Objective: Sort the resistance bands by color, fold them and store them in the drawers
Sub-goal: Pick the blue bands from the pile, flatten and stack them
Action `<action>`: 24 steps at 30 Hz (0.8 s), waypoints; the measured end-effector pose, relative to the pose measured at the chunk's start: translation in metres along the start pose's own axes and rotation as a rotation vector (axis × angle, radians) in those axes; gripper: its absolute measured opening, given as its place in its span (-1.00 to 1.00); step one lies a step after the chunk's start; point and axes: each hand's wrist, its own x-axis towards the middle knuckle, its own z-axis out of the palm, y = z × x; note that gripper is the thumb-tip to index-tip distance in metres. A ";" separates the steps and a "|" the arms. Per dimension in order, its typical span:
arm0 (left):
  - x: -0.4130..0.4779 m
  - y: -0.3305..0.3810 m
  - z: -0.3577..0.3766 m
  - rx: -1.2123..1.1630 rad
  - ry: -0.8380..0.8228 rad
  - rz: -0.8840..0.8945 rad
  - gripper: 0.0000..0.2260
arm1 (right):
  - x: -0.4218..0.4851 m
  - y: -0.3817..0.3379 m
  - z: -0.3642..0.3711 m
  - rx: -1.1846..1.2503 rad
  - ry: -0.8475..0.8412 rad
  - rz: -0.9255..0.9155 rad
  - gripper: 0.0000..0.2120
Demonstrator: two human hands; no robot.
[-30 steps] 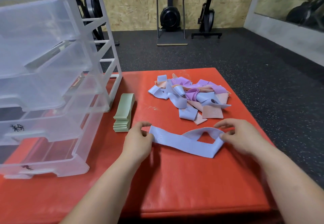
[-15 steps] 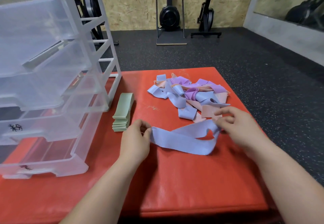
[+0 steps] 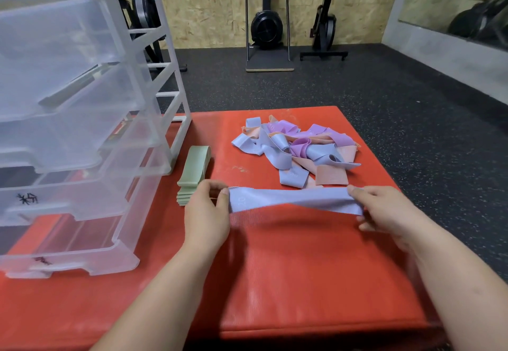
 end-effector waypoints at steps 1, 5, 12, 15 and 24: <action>0.001 -0.001 0.000 -0.009 -0.002 -0.015 -0.89 | 0.000 -0.001 -0.002 0.003 0.008 0.025 -0.68; -0.001 -0.009 0.001 0.103 -0.138 -0.031 -0.90 | 0.004 0.007 -0.007 -0.542 0.084 -0.045 -0.38; -0.004 -0.010 0.000 0.201 -0.292 -0.068 -0.79 | 0.010 0.020 -0.003 -0.557 -0.074 -0.243 -0.73; -0.003 -0.011 0.000 0.214 -0.324 -0.075 -0.71 | -0.002 0.014 0.001 -0.549 -0.254 -0.338 -0.58; -0.002 -0.014 0.002 0.236 -0.297 -0.078 -0.67 | -0.014 0.010 0.019 -0.817 -0.282 -0.618 -0.75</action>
